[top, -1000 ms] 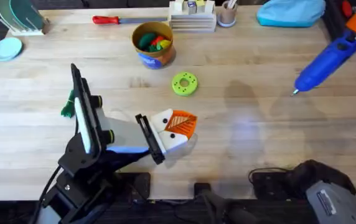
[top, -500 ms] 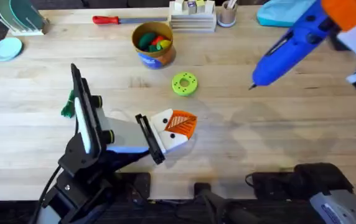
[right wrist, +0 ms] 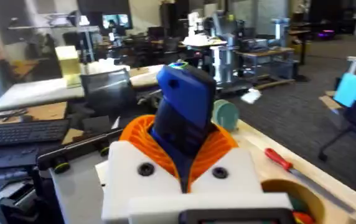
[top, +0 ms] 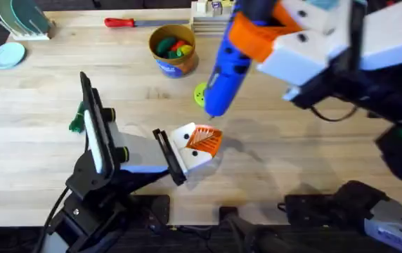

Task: Pick up the gripper from the table and insert it into the empty holder that is missing its gripper. Then pick up a screw, insert it into the mounting hole, and use the screwdriver to tighten it. Finally, clean up the table by picking up the vegetable and placing it into the bucket.

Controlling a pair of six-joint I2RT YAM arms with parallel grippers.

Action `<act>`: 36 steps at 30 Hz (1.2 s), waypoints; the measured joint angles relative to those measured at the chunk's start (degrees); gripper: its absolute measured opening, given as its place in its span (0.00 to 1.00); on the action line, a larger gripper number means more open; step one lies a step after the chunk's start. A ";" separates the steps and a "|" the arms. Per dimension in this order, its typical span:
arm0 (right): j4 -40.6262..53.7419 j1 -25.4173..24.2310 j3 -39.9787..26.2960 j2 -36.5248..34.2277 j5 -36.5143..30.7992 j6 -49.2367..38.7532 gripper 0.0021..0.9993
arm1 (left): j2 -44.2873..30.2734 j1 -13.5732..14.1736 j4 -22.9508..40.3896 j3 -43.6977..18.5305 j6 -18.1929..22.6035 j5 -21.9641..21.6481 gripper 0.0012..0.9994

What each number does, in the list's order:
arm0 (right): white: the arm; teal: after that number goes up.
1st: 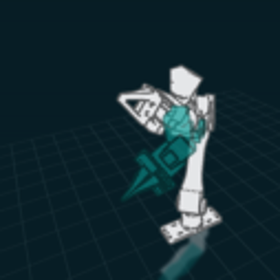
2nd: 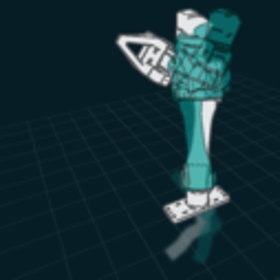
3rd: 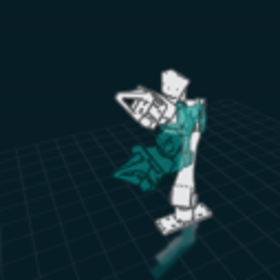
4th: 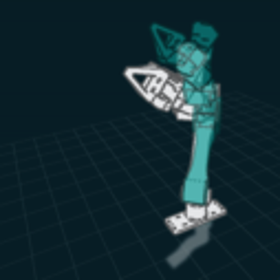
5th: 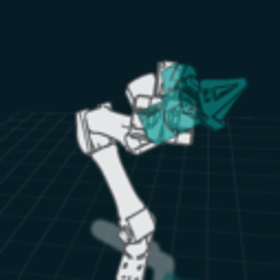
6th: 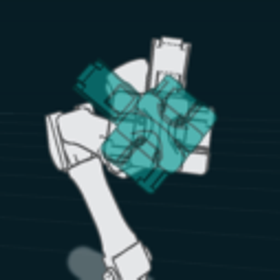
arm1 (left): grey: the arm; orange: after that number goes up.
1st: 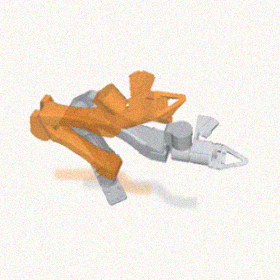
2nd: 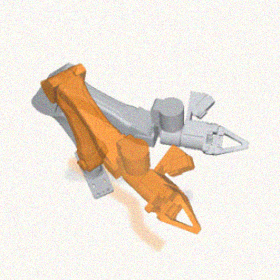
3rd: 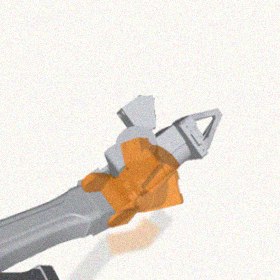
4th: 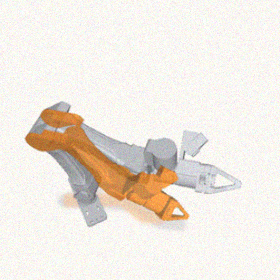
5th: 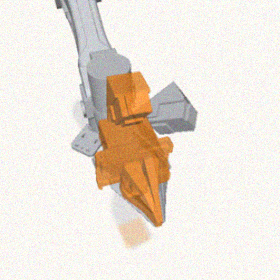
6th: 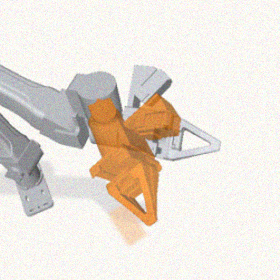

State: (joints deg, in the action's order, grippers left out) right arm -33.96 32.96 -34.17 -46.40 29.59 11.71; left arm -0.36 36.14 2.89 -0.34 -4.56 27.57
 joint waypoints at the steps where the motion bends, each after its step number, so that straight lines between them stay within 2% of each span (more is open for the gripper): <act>1: -2.39 1.20 0.00 -2.08 -0.07 -0.15 0.02 | 0.00 0.00 0.00 0.00 0.02 0.00 0.00; 6: -13.83 5.02 0.02 -11.12 -0.40 -0.06 0.02 | 0.00 0.00 0.00 0.00 0.01 0.00 0.00; 10: -17.57 5.78 0.04 -14.71 -0.09 1.23 0.02 | 0.00 0.00 0.00 0.00 0.02 0.00 0.00; 25: -18.14 5.78 0.09 -15.22 7.43 2.25 0.02 | 0.00 0.00 0.00 0.00 0.01 -0.02 0.00; 36: -18.14 6.41 0.09 -15.22 7.71 2.44 0.02 | 0.00 0.00 0.00 0.00 0.00 -0.02 0.00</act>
State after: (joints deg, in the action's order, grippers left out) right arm -52.10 39.37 -34.09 -61.63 37.30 14.15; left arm -0.36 36.14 2.90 -0.34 -4.56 27.55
